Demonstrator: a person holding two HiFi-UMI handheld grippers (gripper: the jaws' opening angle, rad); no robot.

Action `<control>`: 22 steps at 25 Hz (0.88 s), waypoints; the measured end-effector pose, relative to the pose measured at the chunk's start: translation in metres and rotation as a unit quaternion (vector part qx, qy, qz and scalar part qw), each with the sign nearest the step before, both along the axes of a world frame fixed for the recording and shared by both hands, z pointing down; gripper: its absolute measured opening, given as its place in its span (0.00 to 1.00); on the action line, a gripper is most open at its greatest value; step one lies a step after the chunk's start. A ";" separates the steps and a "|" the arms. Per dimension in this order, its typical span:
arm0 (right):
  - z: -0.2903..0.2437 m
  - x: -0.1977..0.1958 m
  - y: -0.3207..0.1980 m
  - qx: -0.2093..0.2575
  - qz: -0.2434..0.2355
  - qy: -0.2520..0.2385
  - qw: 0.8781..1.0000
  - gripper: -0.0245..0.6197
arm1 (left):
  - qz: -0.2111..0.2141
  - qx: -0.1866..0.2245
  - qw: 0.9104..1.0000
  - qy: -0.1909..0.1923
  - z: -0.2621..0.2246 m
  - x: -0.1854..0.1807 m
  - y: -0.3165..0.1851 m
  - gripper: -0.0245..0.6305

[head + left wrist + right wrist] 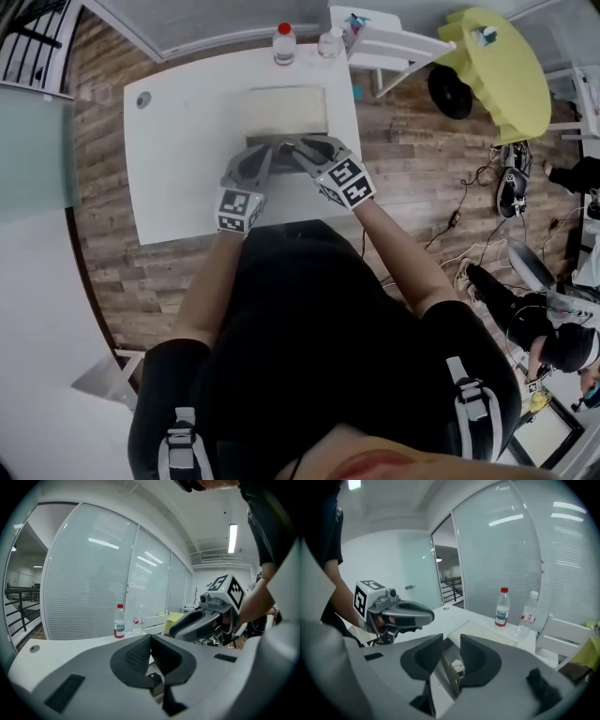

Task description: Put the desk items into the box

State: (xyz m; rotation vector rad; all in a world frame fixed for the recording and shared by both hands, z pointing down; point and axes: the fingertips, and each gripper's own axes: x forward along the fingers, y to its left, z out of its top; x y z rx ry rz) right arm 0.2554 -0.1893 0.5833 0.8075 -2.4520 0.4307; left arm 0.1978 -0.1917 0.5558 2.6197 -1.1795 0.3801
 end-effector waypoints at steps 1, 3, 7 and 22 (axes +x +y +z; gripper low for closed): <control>-0.011 0.000 0.002 0.011 0.013 -0.011 1.000 0.21 | 0.010 0.001 1.000 0.003 -0.006 0.001 0.003 0.06; -0.030 -0.001 0.005 0.029 0.037 -0.025 0.999 0.19 | 0.034 0.002 0.999 0.011 -0.019 0.002 0.009 0.06; -0.065 -0.005 0.014 0.064 0.076 -0.059 0.993 0.13 | 0.069 0.011 0.997 0.025 -0.043 -0.002 0.018 0.06; -0.140 -0.029 0.058 0.170 0.098 -0.122 0.973 0.06 | 0.143 0.067 0.985 0.076 -0.109 -0.003 0.055 0.06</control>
